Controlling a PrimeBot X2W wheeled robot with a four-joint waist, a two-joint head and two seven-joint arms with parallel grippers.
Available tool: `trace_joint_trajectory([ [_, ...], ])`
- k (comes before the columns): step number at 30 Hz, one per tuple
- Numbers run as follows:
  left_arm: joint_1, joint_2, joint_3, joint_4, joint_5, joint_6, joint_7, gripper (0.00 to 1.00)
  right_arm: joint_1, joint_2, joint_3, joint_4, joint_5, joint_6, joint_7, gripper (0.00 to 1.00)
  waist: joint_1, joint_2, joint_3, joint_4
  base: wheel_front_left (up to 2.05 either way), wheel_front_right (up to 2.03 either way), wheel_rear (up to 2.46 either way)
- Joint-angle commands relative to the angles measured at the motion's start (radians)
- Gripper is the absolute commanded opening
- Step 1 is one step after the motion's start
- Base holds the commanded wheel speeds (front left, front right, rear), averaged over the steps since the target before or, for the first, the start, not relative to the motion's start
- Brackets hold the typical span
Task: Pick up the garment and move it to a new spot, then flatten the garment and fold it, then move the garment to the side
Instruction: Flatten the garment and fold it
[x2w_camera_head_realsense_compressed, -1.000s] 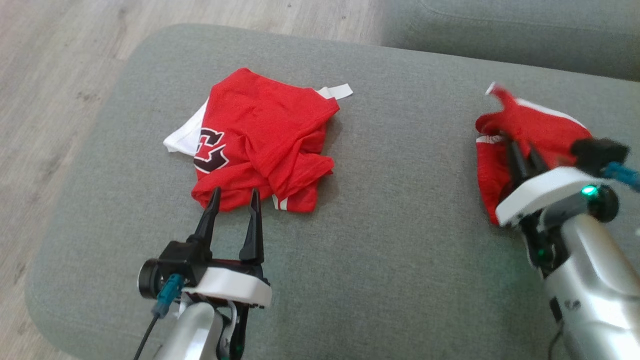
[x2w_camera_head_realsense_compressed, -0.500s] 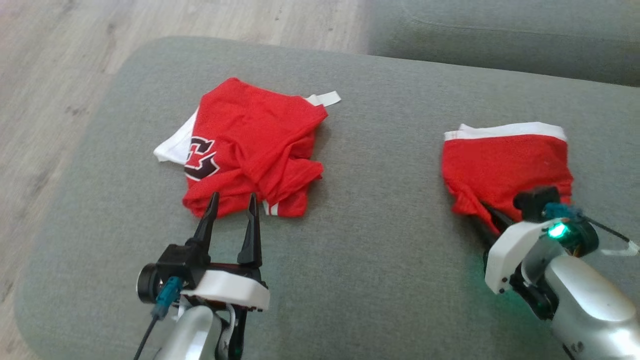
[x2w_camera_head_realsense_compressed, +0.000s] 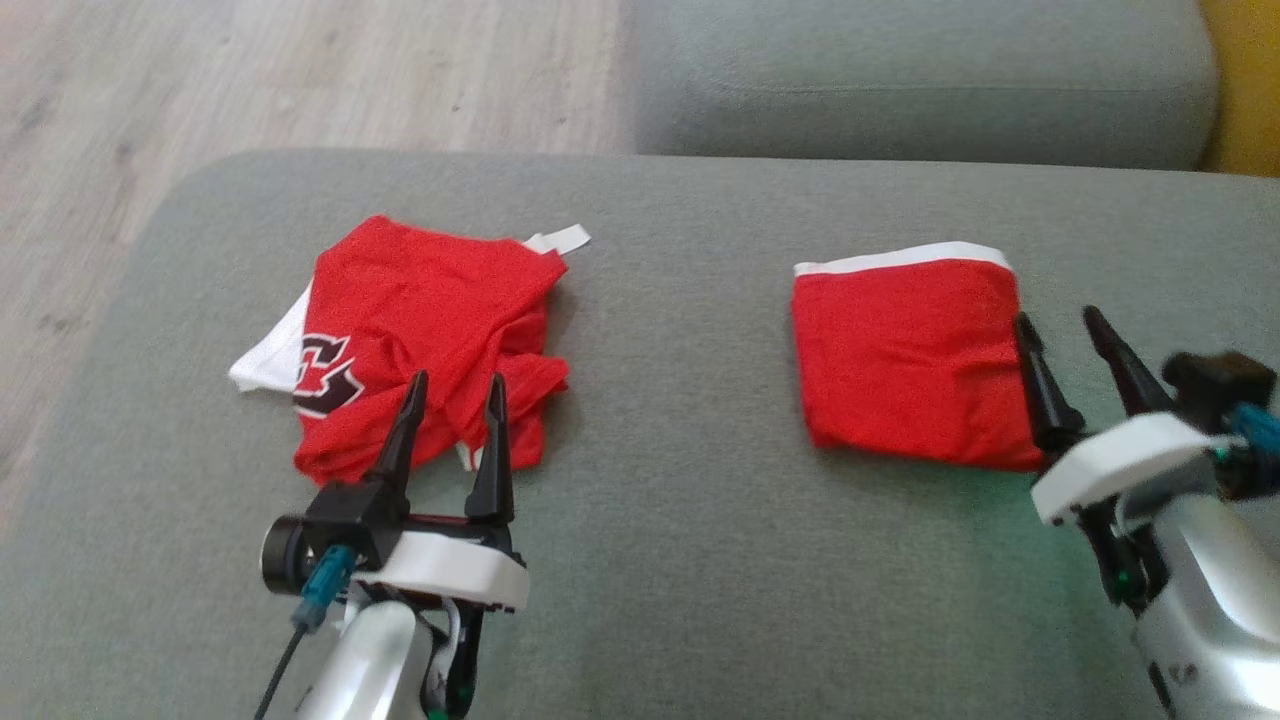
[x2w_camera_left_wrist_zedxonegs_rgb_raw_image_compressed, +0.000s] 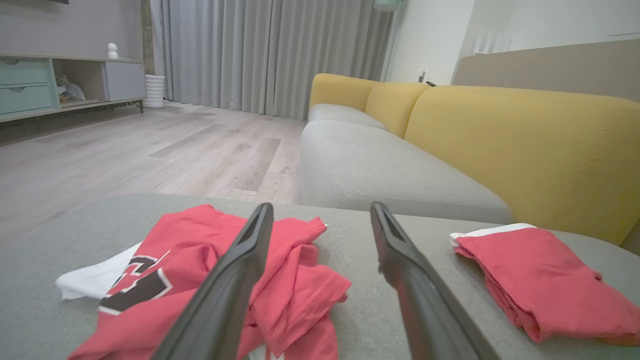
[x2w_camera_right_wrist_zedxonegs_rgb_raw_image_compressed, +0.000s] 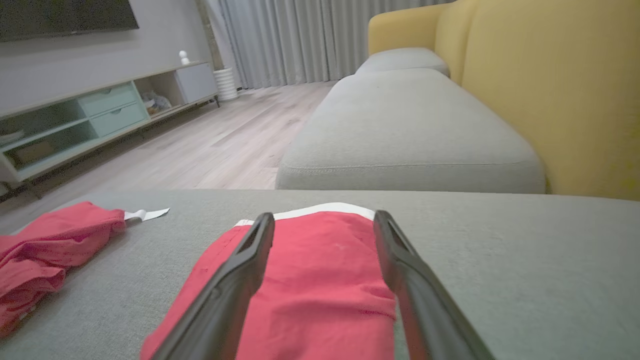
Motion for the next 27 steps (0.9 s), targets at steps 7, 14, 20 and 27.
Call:
trace_joint_trajectory([
  [7,-0.005,0.008,0.046,-0.062,0.01,0.011,-0.01,1.0,0.153,0.116,-0.25,-0.193,-0.18,-0.001,-0.03,1.0,0.0001,-0.0001,-0.039,-0.072,0.0,0.0,0.0],
  [14,0.025,0.008,0.045,-0.092,-0.001,0.027,-0.01,1.0,0.256,0.242,-0.365,-0.34,-0.303,-0.001,-0.03,1.0,0.0001,-0.0001,-0.01,-0.089,0.0,0.0,0.0],
  [20,-0.014,0.007,0.027,-0.103,-0.002,0.022,-0.01,1.0,0.21,0.26,-0.386,-0.395,-0.342,-0.001,0.018,1.0,0.0001,-0.0001,0.073,-0.055,0.0,0.0,0.0],
  [27,-0.1,0.007,-0.009,-0.13,-0.015,0.023,-0.01,1.0,0.012,0.235,-0.413,-0.349,-0.387,-0.001,0.11,0.0,0.0001,-0.0001,0.256,0.021,0.0,0.0,0.0],
])
